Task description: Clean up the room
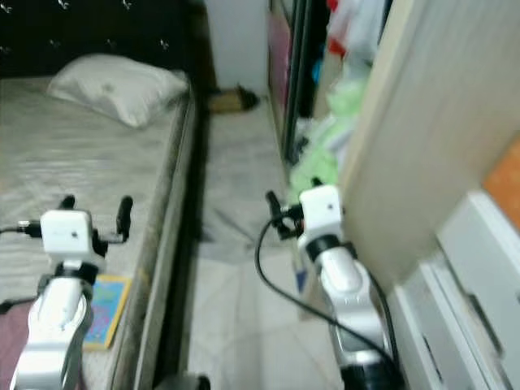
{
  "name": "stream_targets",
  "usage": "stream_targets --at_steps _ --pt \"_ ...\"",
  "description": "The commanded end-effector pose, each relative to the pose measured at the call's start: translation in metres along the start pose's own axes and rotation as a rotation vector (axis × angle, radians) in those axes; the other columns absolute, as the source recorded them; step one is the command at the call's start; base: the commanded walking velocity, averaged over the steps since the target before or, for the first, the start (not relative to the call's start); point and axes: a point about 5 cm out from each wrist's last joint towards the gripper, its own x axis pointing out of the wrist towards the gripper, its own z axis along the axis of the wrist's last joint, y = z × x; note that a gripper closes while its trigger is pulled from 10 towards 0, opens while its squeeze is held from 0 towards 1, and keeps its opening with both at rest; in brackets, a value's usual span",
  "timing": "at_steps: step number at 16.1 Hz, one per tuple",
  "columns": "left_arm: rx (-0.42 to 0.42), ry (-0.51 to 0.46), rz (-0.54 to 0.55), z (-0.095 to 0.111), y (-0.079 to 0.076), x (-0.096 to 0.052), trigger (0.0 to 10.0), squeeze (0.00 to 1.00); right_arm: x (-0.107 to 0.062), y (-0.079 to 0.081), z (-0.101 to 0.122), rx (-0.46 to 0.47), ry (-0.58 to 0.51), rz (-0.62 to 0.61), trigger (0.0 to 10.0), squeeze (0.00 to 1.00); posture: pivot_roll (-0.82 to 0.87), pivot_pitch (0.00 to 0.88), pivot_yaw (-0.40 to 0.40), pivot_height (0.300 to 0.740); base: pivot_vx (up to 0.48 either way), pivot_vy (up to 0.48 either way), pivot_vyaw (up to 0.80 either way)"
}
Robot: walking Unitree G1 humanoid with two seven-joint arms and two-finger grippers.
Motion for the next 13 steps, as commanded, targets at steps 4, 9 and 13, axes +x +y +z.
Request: stream_targets --at_steps 4,9,13 --pt "-0.024 0.0 -0.007 0.0009 -0.0036 -0.0008 10.0 0.0 0.002 -0.0053 0.0011 -0.006 -0.007 -0.009 10.0 0.0 -0.06 0.007 0.003 0.74 0.0 0.0 0.8" --pt "-0.021 -0.001 -0.012 0.0013 -0.0056 0.0001 10.0 0.0 0.0043 -0.0055 0.0015 -0.007 -0.011 -0.006 10.0 0.0 -0.06 0.007 0.003 0.74 0.0 0.0 0.8" --pt "-0.03 0.006 0.009 0.0015 -0.005 0.0016 10.0 0.0 0.006 -0.006 0.0027 -0.009 -0.017 -0.006 10.0 0.0 -0.06 0.01 0.003 0.74 0.0 0.0 0.8"
